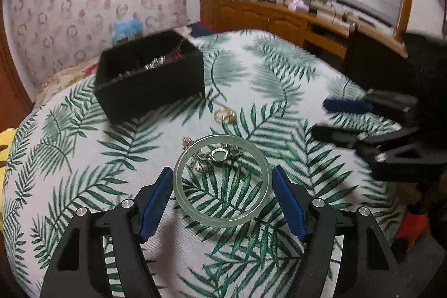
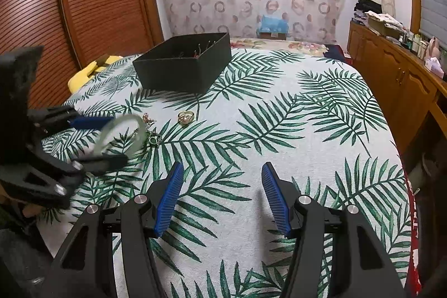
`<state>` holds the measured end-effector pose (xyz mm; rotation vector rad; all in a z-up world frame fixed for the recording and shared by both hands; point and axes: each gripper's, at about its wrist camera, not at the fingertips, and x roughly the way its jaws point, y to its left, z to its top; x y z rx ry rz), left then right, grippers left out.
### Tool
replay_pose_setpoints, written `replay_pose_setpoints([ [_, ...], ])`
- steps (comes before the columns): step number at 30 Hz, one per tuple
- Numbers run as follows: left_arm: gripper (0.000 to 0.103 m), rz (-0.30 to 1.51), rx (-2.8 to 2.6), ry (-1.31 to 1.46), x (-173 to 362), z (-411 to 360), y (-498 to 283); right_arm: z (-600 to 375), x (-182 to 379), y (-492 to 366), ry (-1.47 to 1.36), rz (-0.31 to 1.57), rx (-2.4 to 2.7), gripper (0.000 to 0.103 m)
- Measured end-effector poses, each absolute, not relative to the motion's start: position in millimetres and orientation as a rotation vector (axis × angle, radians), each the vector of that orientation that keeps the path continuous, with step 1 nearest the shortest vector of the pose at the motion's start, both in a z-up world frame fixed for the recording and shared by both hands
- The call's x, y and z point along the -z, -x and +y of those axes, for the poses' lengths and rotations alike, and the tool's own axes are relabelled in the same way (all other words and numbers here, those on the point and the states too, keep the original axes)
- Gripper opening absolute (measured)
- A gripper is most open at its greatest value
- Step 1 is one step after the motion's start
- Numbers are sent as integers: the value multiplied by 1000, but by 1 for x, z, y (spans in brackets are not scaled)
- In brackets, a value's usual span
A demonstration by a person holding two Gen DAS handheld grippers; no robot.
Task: Organize jewelry
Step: 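Grasp the jade bangle with the left tool while the right grasps the green pendant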
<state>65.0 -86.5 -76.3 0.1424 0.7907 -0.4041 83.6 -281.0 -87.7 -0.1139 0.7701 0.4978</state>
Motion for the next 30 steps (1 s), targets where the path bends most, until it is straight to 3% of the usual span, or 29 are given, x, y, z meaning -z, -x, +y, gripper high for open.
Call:
replay_pose_setpoints([
  [8, 69, 739, 371, -79, 60, -59, -53, -258, 84, -92, 158, 801, -575, 60],
  [13, 69, 727, 329, -39, 57, -36, -52, -227, 81, -99, 240, 802, -641, 50],
  [18, 69, 720, 299, -16, 57, -19, -52, -196, 86, -109, 332, 828, -697, 34],
  [30, 69, 716, 291, 5, 60, -9, -50, -162, 95, -118, 470, 848, -729, 30],
])
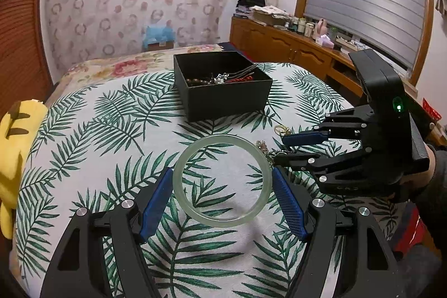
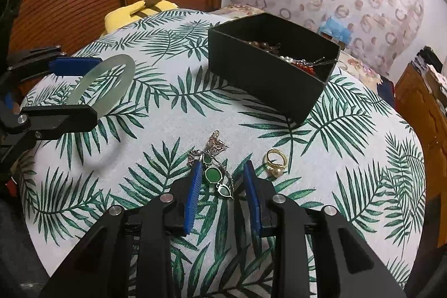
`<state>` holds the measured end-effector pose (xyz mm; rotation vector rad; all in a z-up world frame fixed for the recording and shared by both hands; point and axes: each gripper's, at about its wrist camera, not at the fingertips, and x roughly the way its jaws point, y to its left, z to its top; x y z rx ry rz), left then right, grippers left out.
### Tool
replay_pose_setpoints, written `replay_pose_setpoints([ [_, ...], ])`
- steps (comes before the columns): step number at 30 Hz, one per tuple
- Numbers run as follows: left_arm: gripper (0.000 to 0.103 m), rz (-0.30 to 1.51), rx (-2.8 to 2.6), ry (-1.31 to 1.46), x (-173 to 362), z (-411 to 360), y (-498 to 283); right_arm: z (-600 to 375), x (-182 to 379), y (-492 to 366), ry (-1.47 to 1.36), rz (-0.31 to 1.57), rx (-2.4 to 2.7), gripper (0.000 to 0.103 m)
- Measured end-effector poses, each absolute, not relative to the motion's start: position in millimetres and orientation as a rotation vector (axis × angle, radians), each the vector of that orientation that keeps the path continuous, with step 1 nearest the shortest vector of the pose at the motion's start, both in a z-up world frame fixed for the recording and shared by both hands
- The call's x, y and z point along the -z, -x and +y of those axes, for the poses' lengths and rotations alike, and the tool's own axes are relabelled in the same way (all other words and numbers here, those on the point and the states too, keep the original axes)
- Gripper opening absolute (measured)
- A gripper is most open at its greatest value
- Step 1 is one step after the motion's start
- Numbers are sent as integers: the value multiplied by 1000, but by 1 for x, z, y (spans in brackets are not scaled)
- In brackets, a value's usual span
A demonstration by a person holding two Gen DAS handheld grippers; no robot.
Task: Organize jewelry
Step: 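Grasp the jade bangle with the left tool while the right grasps the green pendant, then carry the bangle and pendant into the black box and open both tools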
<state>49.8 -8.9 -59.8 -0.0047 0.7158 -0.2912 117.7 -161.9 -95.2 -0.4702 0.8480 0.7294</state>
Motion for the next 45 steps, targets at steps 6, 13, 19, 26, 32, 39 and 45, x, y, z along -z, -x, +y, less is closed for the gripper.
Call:
replay_pose_setpoints([
  [6, 69, 717, 290, 0, 60, -9, -50, -162, 94, -111, 497, 842, -747, 16],
  [13, 69, 718, 288, 3, 61, -9, -51, -177, 73, -111, 427, 806, -746, 15],
  [19, 69, 709, 286, -8, 60, -10, -56, -181, 46, -113, 407, 752, -743, 16],
  [26, 69, 687, 279, -22, 48, -7, -72, -179, 17, -128, 400, 689, -720, 16],
  [32, 69, 667, 276, -28, 41, -9, -90, -175, 1, -147, 380, 652, -704, 16],
  [39, 69, 666, 272, -29, 40, -9, -106, -166, -4, -175, 361, 632, -680, 16],
  [45, 69, 661, 264, -35, 36, -5, -120, -158, -2, -203, 336, 644, -665, 16],
])
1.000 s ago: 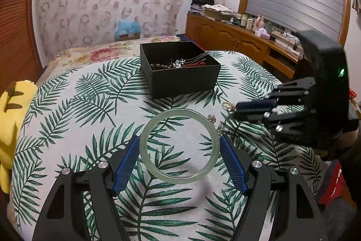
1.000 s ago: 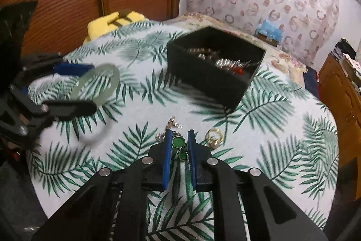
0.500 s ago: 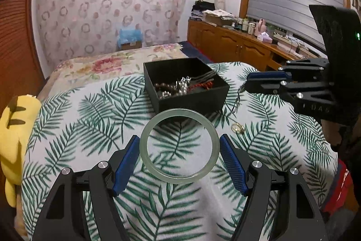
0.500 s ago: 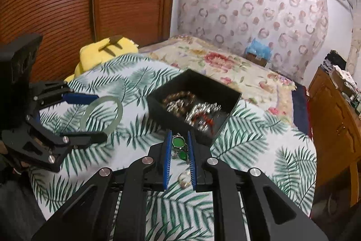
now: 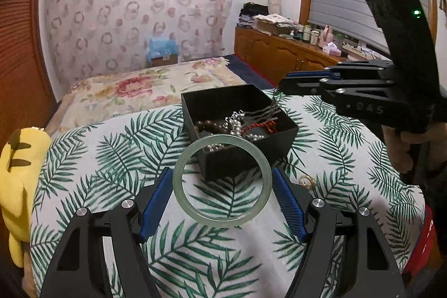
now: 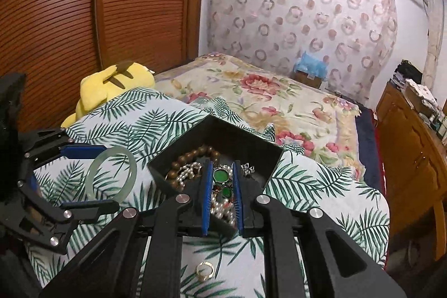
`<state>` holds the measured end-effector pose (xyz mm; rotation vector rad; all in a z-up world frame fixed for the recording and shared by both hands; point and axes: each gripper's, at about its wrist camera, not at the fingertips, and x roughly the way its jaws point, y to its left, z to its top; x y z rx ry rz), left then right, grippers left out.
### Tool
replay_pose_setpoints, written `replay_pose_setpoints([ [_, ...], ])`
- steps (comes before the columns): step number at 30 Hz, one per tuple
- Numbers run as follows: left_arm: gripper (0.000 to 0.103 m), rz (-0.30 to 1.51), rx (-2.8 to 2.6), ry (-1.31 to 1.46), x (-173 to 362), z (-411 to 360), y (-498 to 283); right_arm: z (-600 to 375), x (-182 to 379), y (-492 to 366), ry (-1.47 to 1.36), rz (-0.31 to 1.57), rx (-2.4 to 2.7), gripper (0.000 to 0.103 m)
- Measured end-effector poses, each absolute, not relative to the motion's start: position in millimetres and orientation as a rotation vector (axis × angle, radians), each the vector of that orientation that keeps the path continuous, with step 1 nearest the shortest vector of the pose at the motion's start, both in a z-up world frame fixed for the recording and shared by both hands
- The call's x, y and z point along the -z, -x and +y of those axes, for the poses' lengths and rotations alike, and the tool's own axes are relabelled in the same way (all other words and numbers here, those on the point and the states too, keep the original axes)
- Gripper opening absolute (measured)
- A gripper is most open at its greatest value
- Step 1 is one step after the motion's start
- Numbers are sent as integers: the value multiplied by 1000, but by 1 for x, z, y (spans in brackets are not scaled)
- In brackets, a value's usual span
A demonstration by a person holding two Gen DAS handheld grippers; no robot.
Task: Organize jewelry
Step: 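Carry the bangle and pendant into the black box and open both tools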
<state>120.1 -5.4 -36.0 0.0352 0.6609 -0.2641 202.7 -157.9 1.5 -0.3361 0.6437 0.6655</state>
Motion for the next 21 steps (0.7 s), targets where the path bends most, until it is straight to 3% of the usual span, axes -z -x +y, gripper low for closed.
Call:
replay_pose_setpoints([
  [8, 69, 653, 261, -42, 29, -5, -138, -153, 14, -221, 302, 682, -667, 17],
  [12, 69, 655, 255, -53, 26, -7, -149, -153, 19, -225, 309, 691, -653, 35],
  [21, 69, 655, 253, -81, 23, -19, -173, -178, 17, -228, 232, 675, -633, 36],
])
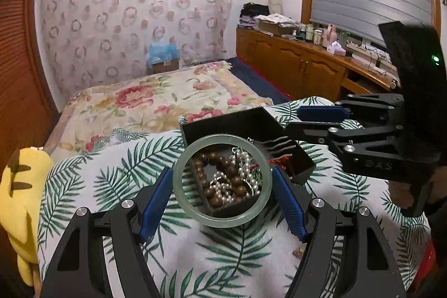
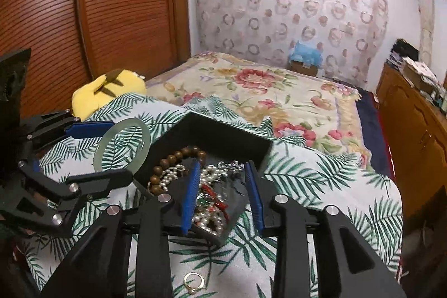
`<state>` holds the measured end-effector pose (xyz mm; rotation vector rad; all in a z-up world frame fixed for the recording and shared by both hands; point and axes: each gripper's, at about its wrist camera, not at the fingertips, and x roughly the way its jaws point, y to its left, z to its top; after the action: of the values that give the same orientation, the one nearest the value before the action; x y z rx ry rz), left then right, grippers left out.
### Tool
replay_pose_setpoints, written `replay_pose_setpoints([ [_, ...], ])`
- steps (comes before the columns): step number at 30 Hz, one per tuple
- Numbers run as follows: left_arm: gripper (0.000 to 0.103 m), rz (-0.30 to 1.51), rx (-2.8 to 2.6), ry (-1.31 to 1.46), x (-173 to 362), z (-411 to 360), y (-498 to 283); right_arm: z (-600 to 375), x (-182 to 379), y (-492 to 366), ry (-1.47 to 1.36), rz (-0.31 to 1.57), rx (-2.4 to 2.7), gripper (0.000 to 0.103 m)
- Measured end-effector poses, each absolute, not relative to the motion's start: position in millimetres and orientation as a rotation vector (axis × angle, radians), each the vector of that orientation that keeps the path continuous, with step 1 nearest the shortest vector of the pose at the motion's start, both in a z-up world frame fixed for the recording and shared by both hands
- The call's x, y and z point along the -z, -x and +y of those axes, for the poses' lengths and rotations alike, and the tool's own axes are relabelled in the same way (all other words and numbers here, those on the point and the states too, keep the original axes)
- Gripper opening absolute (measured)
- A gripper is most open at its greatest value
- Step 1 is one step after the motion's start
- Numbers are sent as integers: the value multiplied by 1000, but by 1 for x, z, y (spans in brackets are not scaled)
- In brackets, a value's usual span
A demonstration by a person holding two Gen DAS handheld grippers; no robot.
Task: Organize jewelry
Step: 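Carry the bangle and pendant into the black box and open both tools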
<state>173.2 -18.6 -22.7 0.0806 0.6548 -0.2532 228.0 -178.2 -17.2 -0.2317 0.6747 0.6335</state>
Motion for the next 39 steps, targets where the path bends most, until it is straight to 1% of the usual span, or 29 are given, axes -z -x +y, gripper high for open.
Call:
replay_pose_setpoints([
  [16, 69, 688, 222, -109, 32, -35, -215, -225, 20, -212, 186, 653, -586, 36],
  [24, 69, 699, 216, -119, 34, -39, -223, -230, 25, -211, 183, 666, -579, 36],
  [38, 70, 675, 227, -89, 25, -31, -207, -229, 40, -195, 189, 700, -601, 36],
  [39, 72, 674, 230, -86, 25, -30, -202, -229, 41, -192, 191, 704, -606, 36],
])
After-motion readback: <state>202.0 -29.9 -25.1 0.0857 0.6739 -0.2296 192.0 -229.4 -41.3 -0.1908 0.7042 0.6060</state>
